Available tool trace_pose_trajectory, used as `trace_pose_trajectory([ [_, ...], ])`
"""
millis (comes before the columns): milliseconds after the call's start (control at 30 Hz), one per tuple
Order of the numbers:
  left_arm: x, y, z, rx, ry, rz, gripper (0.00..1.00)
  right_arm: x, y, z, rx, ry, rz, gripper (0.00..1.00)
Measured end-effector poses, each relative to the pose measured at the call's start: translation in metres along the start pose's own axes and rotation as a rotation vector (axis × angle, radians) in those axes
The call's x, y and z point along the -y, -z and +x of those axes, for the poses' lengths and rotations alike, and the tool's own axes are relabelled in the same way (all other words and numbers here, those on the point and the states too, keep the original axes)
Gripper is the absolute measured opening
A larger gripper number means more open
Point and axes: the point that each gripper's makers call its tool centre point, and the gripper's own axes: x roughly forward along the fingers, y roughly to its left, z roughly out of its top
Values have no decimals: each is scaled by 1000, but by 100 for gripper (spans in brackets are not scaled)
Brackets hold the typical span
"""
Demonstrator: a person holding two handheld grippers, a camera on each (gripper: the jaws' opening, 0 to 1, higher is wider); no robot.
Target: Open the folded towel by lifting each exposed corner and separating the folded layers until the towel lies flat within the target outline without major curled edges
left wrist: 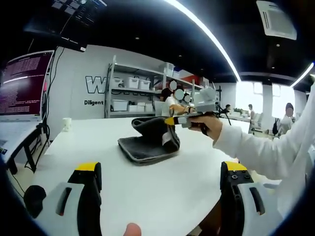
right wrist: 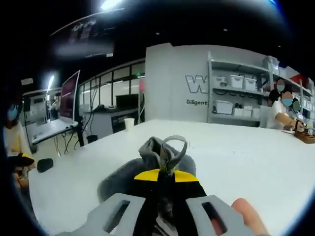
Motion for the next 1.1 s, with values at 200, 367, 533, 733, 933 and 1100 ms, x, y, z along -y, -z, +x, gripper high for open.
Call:
trace_pose_trajectory([
  [200,6,-1,5,-9,8,2,100,27,7,-10,28,59,23,1],
  [367,10,-2,8,-30,12,21,97,54,13,-23,67,128,90,1],
  [533,12,-5,7,-15,4,22,97,78,31,-32,54,173,139,1],
  [733,15,-2,12,-35,-2,24,98,98,48,-43,29,220,154,1],
  [933,15,-2,14,-32,-14,21,99,109,65,-46,-11,234,154,1],
  [1100,16,4,15,-73,-24,26,99,118,81,-48,-45,248,174,2],
])
